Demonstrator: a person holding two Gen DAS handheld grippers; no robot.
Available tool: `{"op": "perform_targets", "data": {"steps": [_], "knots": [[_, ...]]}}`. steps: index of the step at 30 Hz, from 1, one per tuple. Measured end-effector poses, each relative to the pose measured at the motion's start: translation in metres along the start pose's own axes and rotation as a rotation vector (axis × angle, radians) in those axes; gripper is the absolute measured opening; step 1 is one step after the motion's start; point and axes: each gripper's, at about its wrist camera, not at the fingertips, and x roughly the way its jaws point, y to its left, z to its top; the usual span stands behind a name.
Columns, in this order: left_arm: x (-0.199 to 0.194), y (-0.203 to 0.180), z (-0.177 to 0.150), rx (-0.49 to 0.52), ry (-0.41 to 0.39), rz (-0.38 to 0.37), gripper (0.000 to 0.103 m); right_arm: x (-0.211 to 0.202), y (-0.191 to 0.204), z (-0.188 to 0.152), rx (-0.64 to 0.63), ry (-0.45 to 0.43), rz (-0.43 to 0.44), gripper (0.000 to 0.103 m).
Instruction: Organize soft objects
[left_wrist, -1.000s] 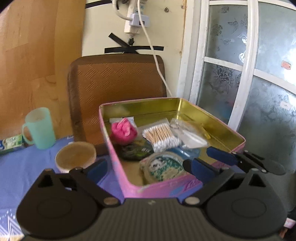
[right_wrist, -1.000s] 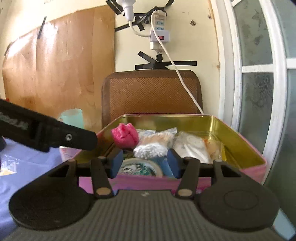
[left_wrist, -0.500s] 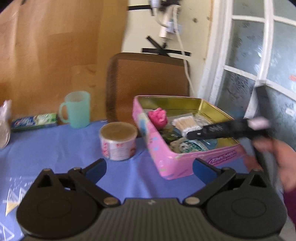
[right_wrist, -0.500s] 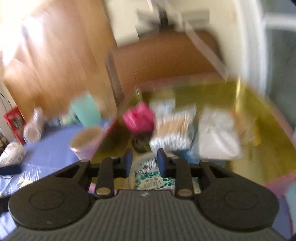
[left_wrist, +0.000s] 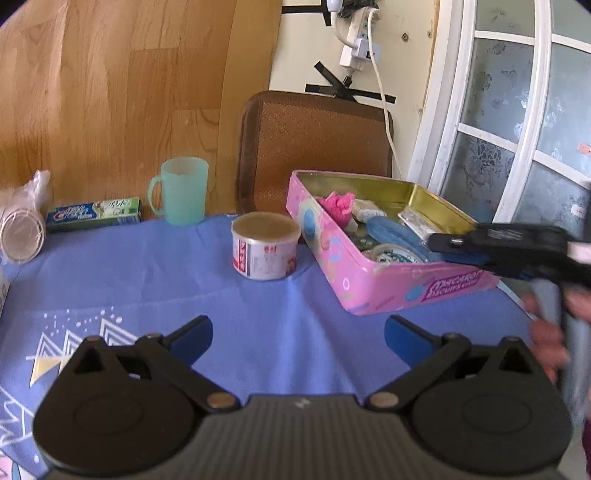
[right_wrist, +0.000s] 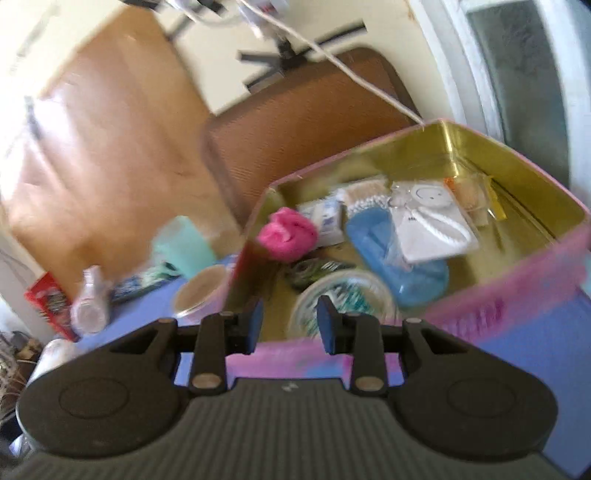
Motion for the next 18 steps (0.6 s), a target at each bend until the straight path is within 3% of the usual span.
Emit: {"op": "perform_targets", "data": {"steps": [3, 7, 13, 18], "knots": [[-0.002, -0.002, -0.008, -0.003, 0.018, 0.012, 0.103, -0.039, 0.016, -0.023, -0.021, -0.090, 0.001, 0.044], [-0.005, -0.005, -0.019, -0.012, 0.065, 0.023, 0.103, -0.057, 0.031, -0.041, -0.040, -0.108, 0.025, 0.044], [-0.022, -0.011, -0.032, -0.003, 0.030, 0.070, 0.103, -0.069, 0.046, -0.061, -0.057, -0.085, 0.064, 0.046], [-0.040, -0.024, -0.037, 0.043, -0.013, 0.090, 0.103, -0.088, 0.052, -0.067, -0.052, -0.134, 0.062, 0.054]]}}
